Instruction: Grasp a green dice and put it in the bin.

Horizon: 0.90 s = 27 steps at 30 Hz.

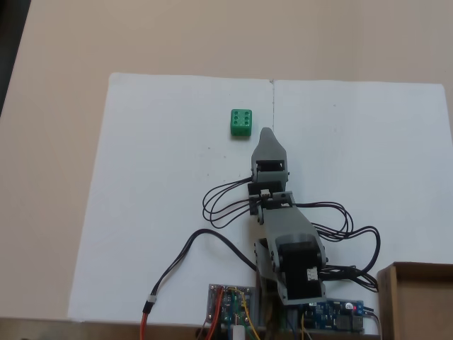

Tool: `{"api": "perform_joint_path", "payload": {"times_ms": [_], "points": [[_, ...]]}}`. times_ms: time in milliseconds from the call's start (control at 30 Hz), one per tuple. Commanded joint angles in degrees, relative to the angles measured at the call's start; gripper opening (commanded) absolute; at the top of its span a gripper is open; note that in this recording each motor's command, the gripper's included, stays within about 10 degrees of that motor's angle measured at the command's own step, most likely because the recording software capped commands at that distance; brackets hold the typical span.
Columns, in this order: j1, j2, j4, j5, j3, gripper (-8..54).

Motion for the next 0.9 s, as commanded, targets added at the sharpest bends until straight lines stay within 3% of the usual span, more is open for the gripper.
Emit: {"api": "perform_joint_path", "payload": {"times_ms": [0,867], "points": [[-0.6,-6.2,10.0,4.7,3.5,44.1],[-1.3,-6.0,10.0,4.6,2.2,43.9]]}}
